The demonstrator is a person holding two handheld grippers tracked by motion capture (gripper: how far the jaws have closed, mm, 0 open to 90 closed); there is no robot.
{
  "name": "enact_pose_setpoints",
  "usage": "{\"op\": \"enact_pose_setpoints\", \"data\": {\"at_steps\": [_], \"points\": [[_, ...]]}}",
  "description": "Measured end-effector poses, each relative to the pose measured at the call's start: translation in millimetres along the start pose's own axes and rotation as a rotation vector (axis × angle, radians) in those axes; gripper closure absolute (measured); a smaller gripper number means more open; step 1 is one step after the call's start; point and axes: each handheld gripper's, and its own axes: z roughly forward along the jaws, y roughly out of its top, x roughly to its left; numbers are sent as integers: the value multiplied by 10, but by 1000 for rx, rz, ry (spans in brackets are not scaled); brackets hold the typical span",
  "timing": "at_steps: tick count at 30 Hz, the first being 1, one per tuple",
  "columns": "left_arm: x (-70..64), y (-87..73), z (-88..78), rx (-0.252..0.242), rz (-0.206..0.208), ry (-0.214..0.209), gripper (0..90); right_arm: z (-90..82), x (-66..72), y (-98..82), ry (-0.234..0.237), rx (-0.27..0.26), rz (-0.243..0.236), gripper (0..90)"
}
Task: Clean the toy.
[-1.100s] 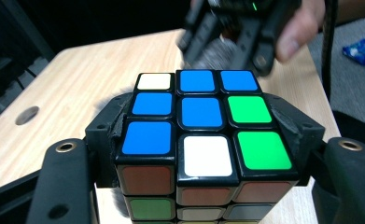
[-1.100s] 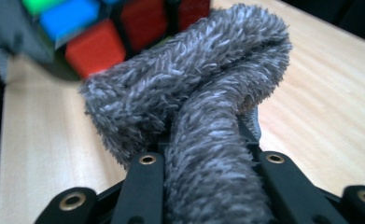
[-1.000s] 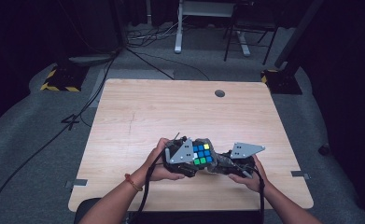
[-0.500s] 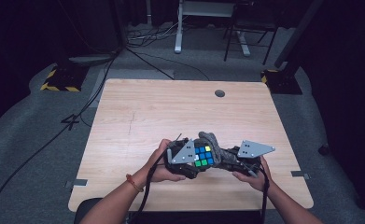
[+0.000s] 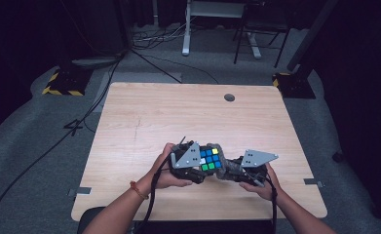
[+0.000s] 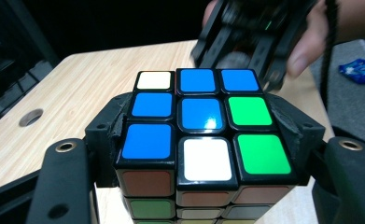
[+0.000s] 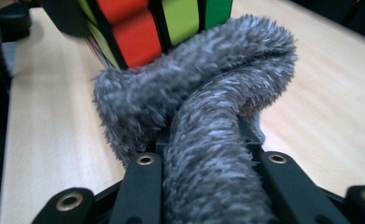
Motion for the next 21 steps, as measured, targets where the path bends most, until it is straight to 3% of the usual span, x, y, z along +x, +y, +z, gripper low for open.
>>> {"op": "enact_pose_setpoints", "data": {"at_steps": [4,14,18,21], "points": [[3,-40,70,39,-8,7,331,-94,0,30,-10,-67,10,715],[-4,-55,123,60,-25,-3,329,-194,75,99,-49,-130,-57,718],[-36,-79,192,106,-10,-8,329,-203,80,103,-33,-137,-57,718],[-81,-96,283,167,11,-24,329,-201,97,120,-11,-149,-70,717]]}}
